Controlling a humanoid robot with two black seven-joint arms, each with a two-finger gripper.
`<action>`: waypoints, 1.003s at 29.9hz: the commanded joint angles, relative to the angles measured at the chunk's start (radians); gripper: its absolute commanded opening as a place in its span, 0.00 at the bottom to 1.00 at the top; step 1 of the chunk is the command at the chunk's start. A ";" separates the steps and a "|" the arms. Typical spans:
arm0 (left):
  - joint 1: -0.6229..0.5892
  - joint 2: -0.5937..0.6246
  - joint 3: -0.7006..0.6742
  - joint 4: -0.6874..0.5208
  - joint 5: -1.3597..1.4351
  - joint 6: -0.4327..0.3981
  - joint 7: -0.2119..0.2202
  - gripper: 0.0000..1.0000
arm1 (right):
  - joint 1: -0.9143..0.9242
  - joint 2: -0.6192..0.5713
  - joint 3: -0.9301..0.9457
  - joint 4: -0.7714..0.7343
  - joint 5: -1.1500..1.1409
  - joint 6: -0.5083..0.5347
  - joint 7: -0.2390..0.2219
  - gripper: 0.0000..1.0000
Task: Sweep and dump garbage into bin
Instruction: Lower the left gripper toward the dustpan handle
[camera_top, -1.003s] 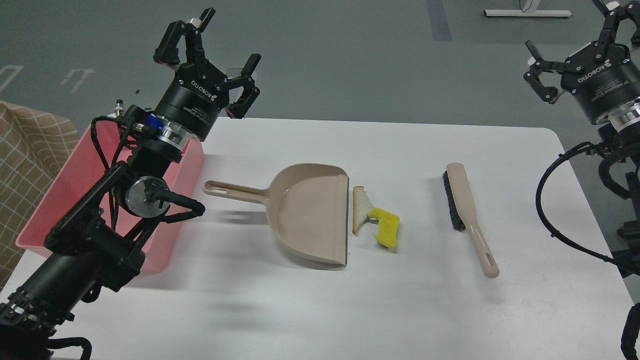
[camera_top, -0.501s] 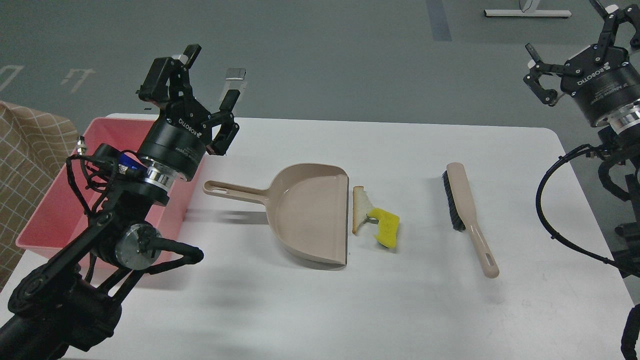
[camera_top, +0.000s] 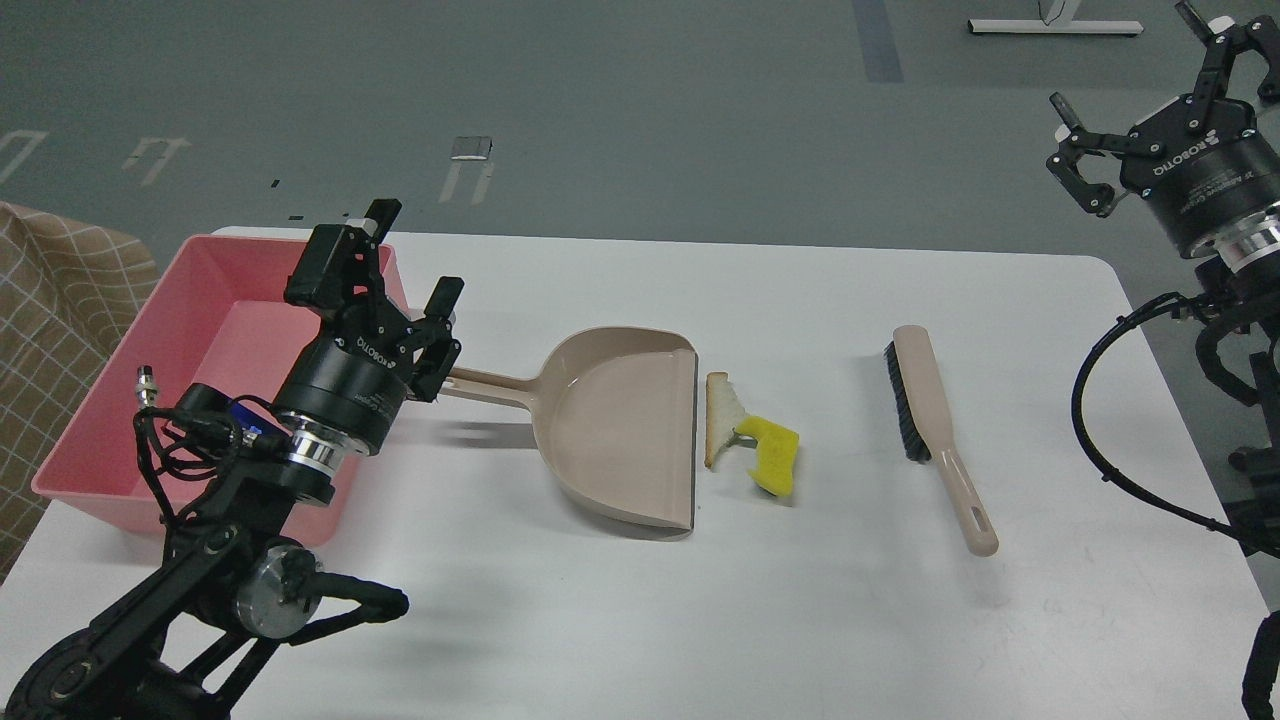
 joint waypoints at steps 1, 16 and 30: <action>0.014 -0.002 0.033 0.002 0.042 0.036 -0.001 0.98 | -0.001 0.000 0.001 -0.001 0.000 0.000 0.000 1.00; 0.043 0.001 0.194 0.012 0.260 0.243 -0.001 0.98 | -0.004 0.000 -0.001 -0.001 0.000 0.000 0.000 1.00; 0.028 0.009 0.312 0.095 0.334 0.276 0.000 0.98 | -0.004 0.002 -0.001 -0.001 0.000 0.000 0.000 1.00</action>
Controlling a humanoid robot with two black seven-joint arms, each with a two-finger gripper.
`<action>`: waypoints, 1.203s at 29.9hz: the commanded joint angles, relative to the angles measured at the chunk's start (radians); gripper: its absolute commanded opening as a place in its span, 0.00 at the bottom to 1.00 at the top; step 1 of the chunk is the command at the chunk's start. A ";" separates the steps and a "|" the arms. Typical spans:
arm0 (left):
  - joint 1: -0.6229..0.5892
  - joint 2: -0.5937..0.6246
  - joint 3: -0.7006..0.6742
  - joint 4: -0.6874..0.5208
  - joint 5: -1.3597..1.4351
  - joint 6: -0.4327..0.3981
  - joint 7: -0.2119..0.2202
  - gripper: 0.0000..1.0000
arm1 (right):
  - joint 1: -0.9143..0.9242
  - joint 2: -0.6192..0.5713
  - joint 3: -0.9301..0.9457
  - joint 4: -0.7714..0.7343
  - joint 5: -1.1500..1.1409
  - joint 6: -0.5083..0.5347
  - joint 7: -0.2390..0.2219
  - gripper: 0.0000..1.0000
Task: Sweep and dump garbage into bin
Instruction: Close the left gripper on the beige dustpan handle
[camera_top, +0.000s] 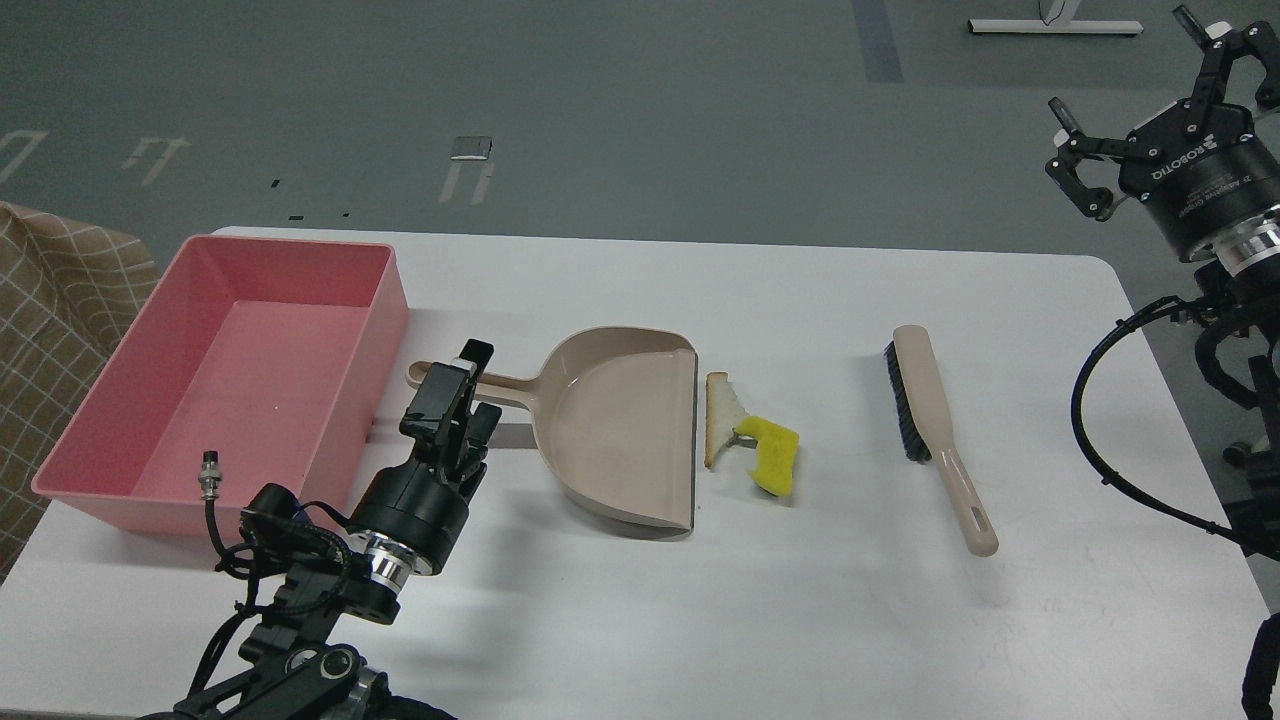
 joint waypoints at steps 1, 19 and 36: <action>-0.001 -0.008 0.004 0.018 0.008 0.000 0.000 0.98 | 0.000 0.001 0.000 0.001 0.000 0.000 0.000 1.00; -0.027 -0.016 0.004 0.170 0.008 0.000 0.008 0.98 | 0.000 0.001 0.000 0.001 0.000 0.000 0.000 1.00; -0.094 -0.039 0.055 0.224 0.008 0.000 0.006 0.96 | 0.000 0.001 0.000 0.001 0.000 0.000 0.000 1.00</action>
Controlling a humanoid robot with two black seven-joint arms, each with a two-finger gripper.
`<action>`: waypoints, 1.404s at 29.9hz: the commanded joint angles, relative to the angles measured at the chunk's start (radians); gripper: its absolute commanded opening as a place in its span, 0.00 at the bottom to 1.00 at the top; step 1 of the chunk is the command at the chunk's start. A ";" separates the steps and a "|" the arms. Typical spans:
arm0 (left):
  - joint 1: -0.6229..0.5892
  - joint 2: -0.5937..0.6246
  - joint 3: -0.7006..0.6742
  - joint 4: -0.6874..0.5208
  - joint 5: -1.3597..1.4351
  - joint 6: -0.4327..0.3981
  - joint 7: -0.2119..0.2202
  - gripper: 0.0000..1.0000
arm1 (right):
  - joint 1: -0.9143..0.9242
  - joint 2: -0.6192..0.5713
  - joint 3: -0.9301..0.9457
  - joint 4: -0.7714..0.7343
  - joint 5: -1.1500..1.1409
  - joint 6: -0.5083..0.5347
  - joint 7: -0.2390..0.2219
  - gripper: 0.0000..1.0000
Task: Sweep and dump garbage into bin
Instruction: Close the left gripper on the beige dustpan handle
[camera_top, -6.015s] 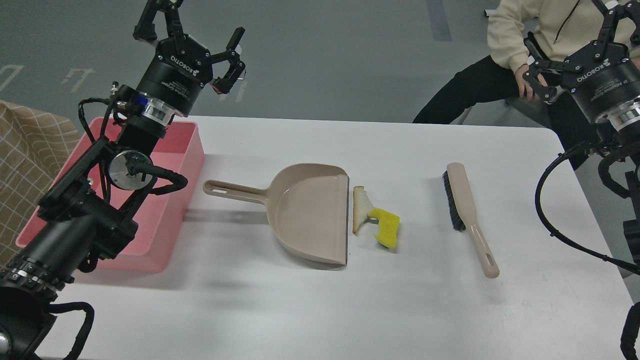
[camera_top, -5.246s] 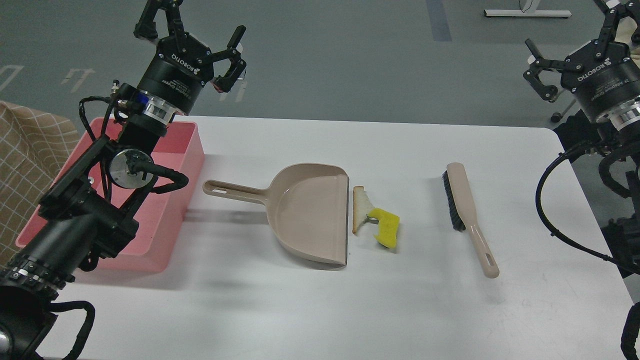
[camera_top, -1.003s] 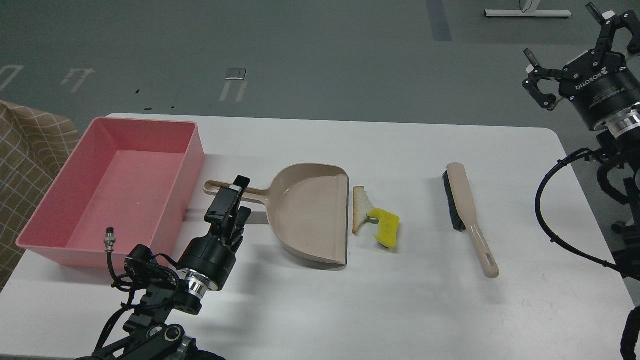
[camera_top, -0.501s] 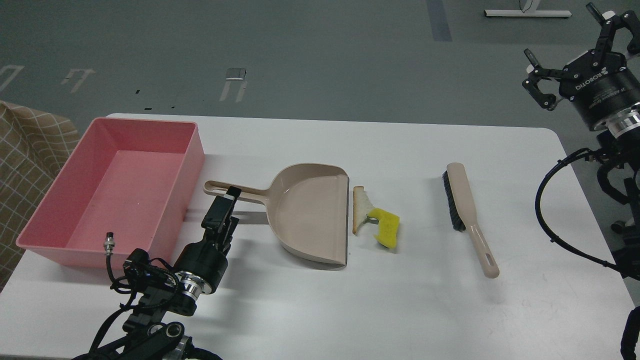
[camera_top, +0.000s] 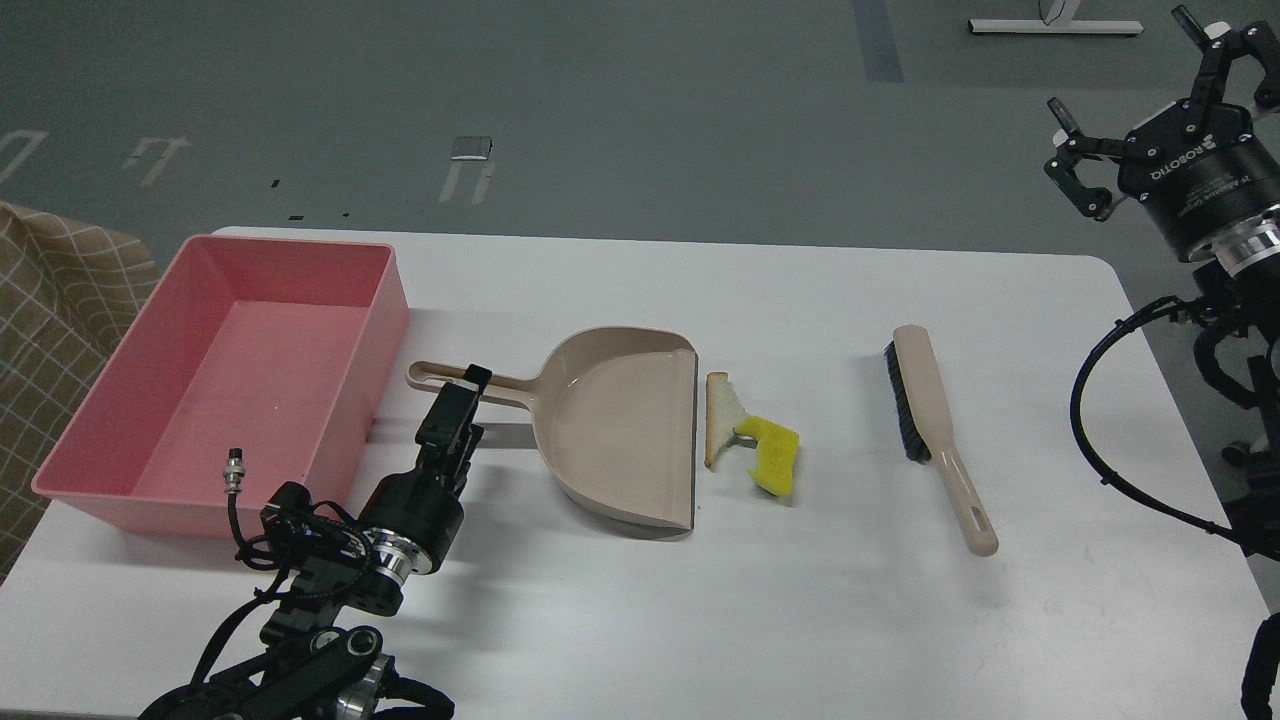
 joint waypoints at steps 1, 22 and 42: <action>-0.018 -0.003 0.026 0.004 0.001 0.000 0.000 0.96 | 0.000 0.000 0.000 0.000 0.000 0.000 0.000 1.00; -0.075 -0.027 0.070 0.100 -0.002 0.000 -0.008 0.96 | 0.000 0.000 0.000 0.001 0.002 0.000 0.000 1.00; -0.120 -0.028 0.069 0.180 -0.005 0.000 -0.006 0.89 | 0.000 0.000 0.000 0.001 0.002 0.000 0.000 1.00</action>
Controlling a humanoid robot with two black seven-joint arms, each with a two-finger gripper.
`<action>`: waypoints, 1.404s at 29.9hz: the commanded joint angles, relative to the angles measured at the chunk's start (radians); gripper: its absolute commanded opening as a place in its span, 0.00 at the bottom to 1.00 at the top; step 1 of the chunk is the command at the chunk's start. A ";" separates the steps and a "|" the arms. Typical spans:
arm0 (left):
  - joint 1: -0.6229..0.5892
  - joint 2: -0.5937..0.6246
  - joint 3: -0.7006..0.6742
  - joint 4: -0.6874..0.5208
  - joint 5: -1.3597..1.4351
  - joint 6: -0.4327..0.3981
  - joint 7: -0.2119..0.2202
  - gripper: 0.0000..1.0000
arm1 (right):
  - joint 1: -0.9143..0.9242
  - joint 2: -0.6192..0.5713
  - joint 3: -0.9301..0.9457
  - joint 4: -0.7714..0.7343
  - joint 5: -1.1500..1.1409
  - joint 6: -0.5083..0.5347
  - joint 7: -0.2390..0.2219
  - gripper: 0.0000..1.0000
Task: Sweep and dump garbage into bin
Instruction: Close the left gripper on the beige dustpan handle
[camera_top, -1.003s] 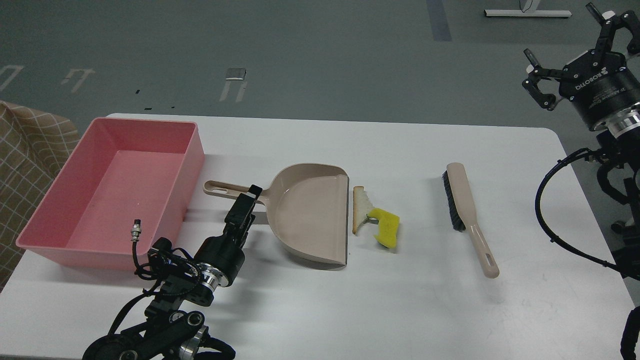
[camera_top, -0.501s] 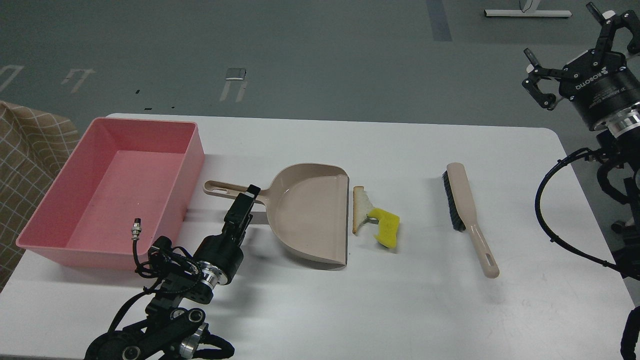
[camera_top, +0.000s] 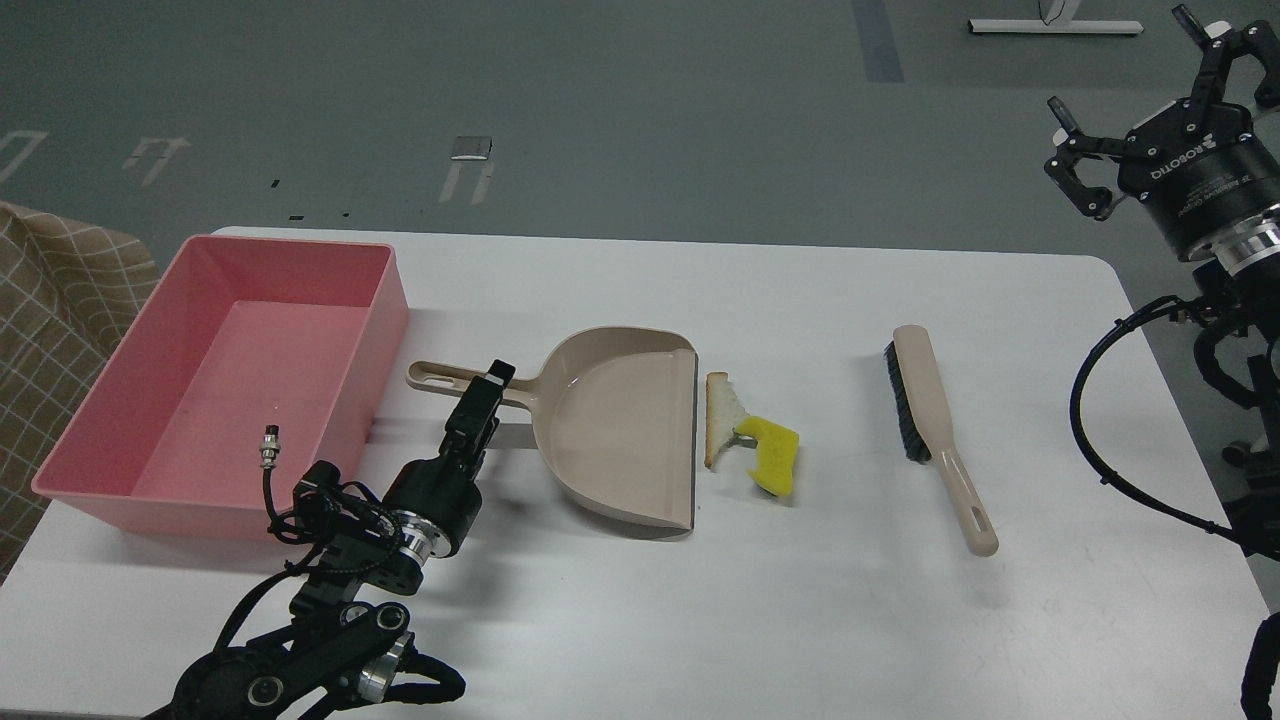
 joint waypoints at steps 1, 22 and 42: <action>-0.005 0.000 -0.001 0.018 0.000 0.000 0.000 0.89 | 0.000 0.000 0.000 0.000 0.000 0.000 0.000 1.00; -0.031 0.000 -0.001 0.041 -0.003 0.000 0.000 0.65 | 0.000 0.006 0.000 0.001 0.000 0.000 0.000 1.00; -0.031 0.003 -0.001 0.041 0.001 0.000 -0.001 0.36 | 0.000 0.006 0.000 0.001 0.000 0.000 0.000 1.00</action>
